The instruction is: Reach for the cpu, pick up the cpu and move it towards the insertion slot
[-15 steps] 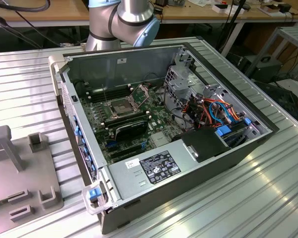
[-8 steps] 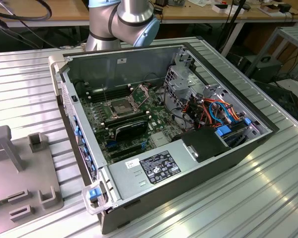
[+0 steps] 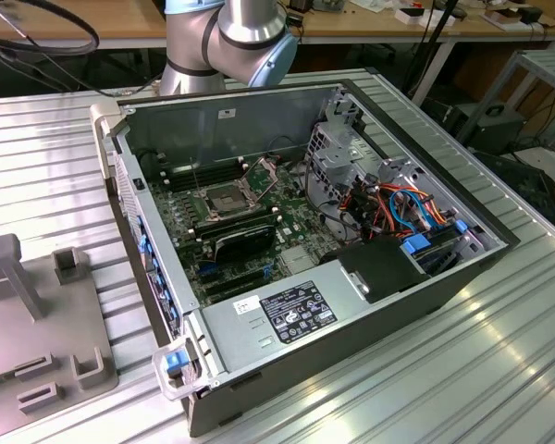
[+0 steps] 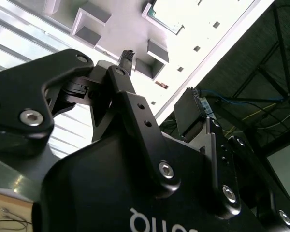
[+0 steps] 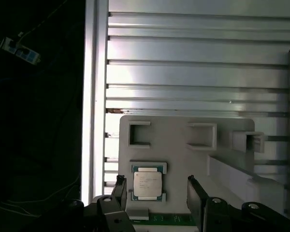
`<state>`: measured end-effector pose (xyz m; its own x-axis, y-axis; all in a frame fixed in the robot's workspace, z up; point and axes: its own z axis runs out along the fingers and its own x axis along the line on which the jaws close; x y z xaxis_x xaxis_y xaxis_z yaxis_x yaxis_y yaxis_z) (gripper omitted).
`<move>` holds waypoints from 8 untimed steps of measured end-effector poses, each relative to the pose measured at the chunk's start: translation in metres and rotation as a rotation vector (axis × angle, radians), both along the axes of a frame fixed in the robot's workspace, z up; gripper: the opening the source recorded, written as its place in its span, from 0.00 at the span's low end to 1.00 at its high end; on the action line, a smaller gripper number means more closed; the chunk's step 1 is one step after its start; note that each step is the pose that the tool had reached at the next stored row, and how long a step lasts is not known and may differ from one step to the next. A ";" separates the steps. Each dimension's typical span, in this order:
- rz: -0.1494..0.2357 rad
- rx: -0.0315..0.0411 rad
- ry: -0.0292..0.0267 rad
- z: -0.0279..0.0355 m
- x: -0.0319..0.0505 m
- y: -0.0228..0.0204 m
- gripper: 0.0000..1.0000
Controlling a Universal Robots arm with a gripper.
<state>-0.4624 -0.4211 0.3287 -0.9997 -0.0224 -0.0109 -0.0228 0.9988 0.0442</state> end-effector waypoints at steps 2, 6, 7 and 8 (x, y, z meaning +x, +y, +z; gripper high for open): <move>0.000 -0.0001 0.0000 -0.0029 0.0000 0.0000 0.62; 0.000 -0.0001 0.0000 -0.0082 -0.0001 0.0000 0.62; 0.000 -0.0001 0.0000 -0.0095 -0.0001 -0.0001 0.62; 0.000 0.0000 0.0000 -0.0110 -0.0002 -0.0002 0.62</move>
